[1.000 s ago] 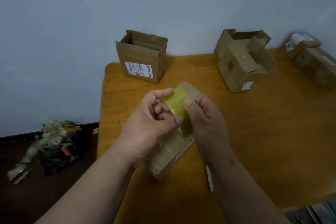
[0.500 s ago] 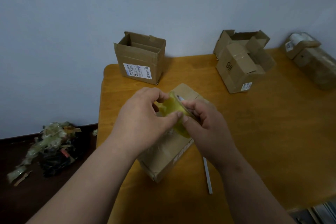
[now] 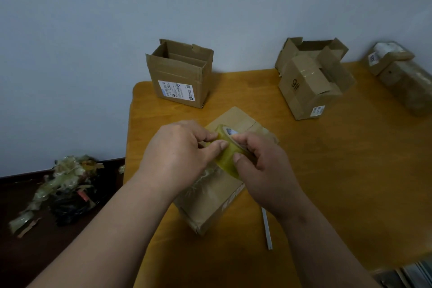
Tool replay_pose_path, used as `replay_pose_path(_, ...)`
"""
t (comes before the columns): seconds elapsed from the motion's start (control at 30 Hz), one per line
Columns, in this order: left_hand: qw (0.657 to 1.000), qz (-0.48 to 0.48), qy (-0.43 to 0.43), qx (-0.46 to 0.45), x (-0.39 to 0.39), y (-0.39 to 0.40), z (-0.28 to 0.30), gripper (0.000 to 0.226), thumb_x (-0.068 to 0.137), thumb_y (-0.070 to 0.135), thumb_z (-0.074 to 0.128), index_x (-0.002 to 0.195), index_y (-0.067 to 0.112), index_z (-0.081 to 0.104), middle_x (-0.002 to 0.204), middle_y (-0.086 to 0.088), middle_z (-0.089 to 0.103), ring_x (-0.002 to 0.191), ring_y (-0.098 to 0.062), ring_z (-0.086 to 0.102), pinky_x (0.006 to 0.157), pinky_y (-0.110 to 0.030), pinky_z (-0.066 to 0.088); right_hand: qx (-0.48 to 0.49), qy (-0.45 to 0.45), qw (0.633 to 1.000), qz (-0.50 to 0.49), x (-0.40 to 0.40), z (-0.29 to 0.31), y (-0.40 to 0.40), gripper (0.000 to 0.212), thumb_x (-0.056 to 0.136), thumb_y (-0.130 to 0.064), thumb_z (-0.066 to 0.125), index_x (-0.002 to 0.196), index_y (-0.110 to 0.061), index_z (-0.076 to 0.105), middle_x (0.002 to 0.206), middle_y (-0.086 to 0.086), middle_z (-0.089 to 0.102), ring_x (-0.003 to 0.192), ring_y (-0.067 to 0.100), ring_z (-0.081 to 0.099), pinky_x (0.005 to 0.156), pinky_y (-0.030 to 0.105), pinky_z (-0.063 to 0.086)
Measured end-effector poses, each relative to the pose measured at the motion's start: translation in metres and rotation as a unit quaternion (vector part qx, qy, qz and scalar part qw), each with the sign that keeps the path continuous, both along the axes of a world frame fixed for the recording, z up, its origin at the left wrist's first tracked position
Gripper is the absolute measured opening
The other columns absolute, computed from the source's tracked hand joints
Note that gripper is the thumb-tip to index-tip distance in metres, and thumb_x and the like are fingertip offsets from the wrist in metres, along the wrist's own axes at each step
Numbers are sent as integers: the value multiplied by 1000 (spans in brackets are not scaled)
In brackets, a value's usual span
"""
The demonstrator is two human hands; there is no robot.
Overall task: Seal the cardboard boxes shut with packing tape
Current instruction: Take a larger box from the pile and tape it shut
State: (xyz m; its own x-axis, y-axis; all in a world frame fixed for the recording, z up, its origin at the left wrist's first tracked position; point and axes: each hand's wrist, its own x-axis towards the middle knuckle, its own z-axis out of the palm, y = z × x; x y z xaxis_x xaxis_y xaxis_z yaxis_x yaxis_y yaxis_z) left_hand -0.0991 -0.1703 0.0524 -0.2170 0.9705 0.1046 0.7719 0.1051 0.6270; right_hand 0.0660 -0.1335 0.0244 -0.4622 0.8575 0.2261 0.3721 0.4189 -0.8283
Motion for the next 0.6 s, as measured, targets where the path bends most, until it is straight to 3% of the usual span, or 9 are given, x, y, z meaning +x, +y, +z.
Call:
replay_pose_path(0.1, 998, -22, 50, 41, 2, 0, -4, 31, 86, 48, 57, 95, 26, 78, 83, 10, 69, 77, -6, 60, 62, -31, 53, 11, 2, 1000, -10, -2, 1, 0, 31, 87, -19, 50, 112, -7, 65, 87, 1, 66, 80, 15, 61, 66, 26, 53)
replay_pose_path(0.2, 994, -12, 82, 65, 3, 2, -6, 26, 92, 37, 58, 77, 23, 74, 72, 11, 61, 65, -8, 55, 52, -30, 47, 33, -14, 999, -17, -4, 1, -1, 28, 87, -18, 50, 107, -5, 66, 84, 8, 67, 75, 19, 63, 64, 32, 53)
replay_pose_path(0.3, 997, 4, 61, 51, 2, 3, -5, 26, 90, 39, 59, 76, 23, 74, 70, 17, 56, 63, -3, 53, 52, -25, 44, 33, -16, 999, -27, -6, 1, -3, 31, 87, -21, 50, 109, -6, 66, 87, 7, 69, 81, 16, 63, 68, 31, 53)
replay_pose_path(0.43, 999, 4, 27, 28, 3, 4, -5, 39, 79, 57, 61, 97, 26, 76, 87, 15, 66, 75, 1, 58, 58, -17, 46, 17, -11, 999, -32, -4, 1, -1, 31, 88, -21, 52, 111, -6, 66, 85, 7, 69, 81, 18, 62, 68, 33, 53)
replay_pose_path(0.5, 1000, 6, 3, 26, 3, 5, -7, 38, 78, 55, 65, 98, 26, 77, 88, 16, 67, 77, 3, 59, 58, -13, 42, 11, -4, 999, -34, -2, 2, -1, 23, 89, -18, 54, 106, -8, 66, 83, 8, 68, 80, 21, 60, 65, 37, 51)
replay_pose_path(0.6, 999, 11, -30, 25, 3, 7, -9, 29, 79, 51, 67, 92, 28, 78, 82, 16, 66, 75, 1, 59, 58, -17, 46, 3, 7, 999, -32, 0, 3, 0, 15, 90, -9, 57, 102, -9, 66, 83, 8, 67, 82, 23, 58, 65, 40, 49)
